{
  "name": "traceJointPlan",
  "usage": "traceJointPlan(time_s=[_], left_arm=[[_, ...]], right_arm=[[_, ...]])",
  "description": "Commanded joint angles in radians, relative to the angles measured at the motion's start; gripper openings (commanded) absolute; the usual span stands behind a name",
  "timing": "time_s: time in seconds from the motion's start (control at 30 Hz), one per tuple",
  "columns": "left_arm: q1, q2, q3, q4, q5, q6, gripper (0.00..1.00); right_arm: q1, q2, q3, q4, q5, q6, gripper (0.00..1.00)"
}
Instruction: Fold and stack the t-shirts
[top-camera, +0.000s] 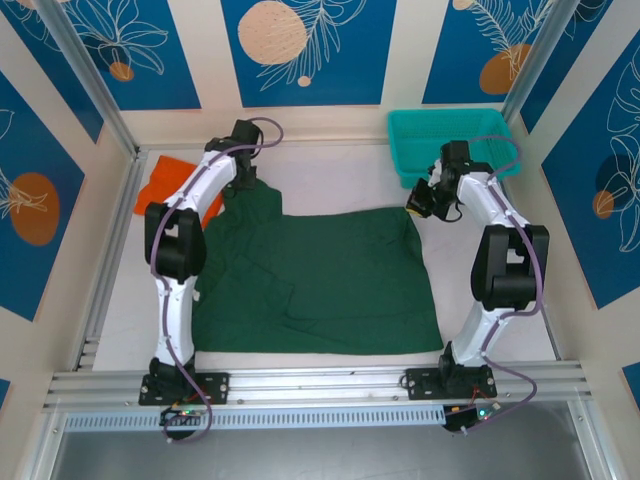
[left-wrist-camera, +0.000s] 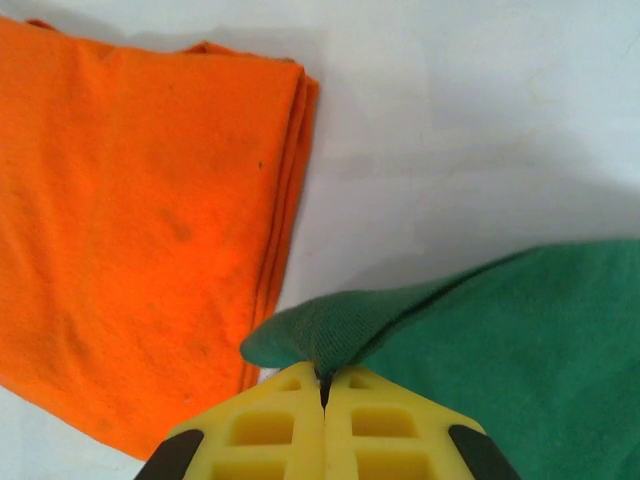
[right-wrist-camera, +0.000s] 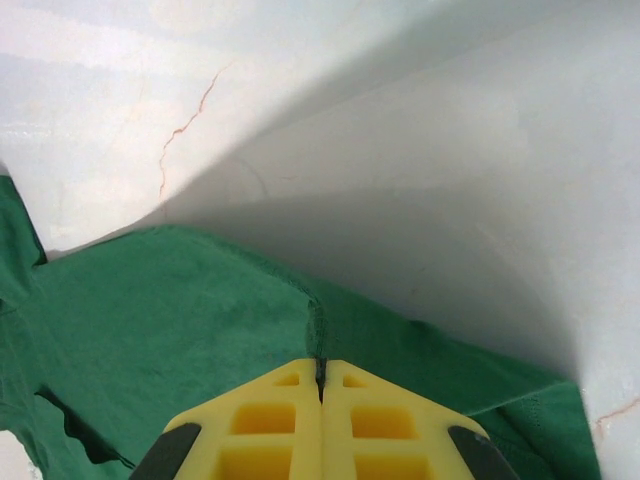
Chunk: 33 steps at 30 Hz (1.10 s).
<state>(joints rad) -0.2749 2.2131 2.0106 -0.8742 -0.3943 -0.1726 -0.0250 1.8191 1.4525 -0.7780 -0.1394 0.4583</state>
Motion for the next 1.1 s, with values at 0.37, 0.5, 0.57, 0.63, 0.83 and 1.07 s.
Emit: traceJointPlan(time_s=[0.37,0.5,0.57,0.63,0.83,1.07], left_arm=[[0.009,-0.334,-0.314,0.152,0.035,-0.021,0.0],[0.012,-0.499,-0.489,0.195,0.029,-0.034,0.0],[0.013,-0.578,-0.578,0.216,0.028,-0.037,0.0],[0.014,-0.664,-0.673,0.239,0.031,-0.039,0.0],[0.016,-0.878,-0.897,0.268,0.009,-0.06,0.0],[0.022,-1.008,-1.058,0.219,-0.016,-0.144,0.0]], right_arm=[[-0.066,-0.074,-0.074,-0.005,-0.223,-0.029,0.0],[-0.066,-0.156,-0.175,0.019,-0.272,-0.042,0.0],[-0.066,-0.191,-0.214,0.016,-0.272,-0.047,0.0],[-0.066,-0.226,-0.254,0.011,-0.274,-0.047,0.0],[-0.075,-0.316,-0.351,0.003,-0.278,-0.033,0.0],[-0.112,-0.313,-0.338,-0.013,-0.289,0.003,0.0]])
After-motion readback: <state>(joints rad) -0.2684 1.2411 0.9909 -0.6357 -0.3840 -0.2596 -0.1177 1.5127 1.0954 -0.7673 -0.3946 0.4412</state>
